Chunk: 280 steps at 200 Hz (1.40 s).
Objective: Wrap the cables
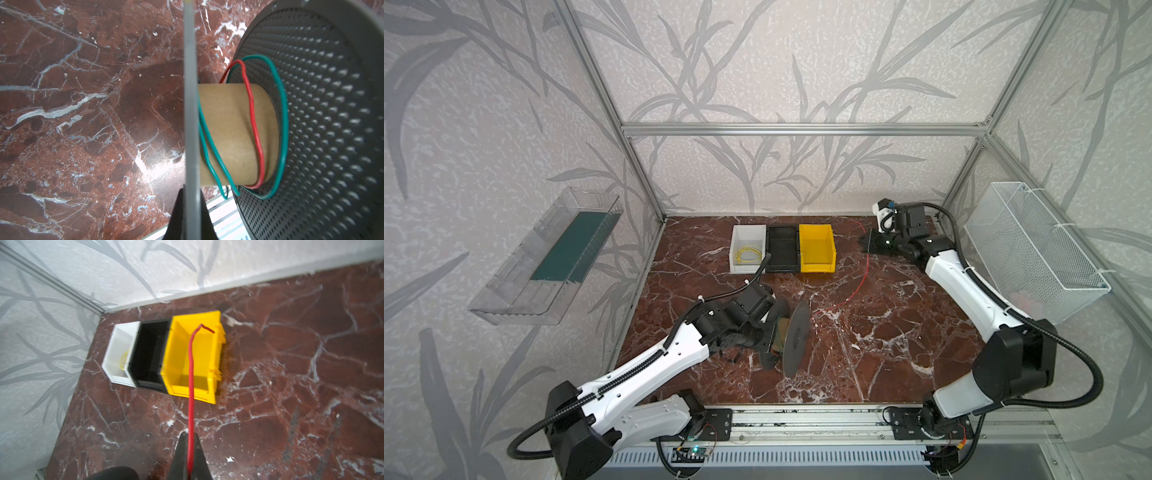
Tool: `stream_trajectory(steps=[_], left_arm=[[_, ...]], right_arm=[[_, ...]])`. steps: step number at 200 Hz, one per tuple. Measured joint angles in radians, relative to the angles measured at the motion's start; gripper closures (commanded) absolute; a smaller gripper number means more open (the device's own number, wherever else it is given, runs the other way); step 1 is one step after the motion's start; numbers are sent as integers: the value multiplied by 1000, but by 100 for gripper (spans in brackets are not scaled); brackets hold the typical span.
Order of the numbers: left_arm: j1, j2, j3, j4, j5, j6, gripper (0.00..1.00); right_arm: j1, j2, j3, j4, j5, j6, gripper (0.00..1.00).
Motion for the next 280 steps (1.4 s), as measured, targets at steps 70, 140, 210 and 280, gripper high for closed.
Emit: stream_trajectory(steps=[70,140,210,280], left_arm=[[-91,160,103,-11,-187,-80,100],[66,364,274,175,-220,-282,100],[98,334,347,280,-179,-452,100],[216,290,330,444,2,-562,100]], right_arm=[[249,126,674,-248,-19,69,100],[400,-78,539,-166,-90,367,100],[625,-555,-32,86,-69,653,100],[764,-999,-574,81,84,806,100]])
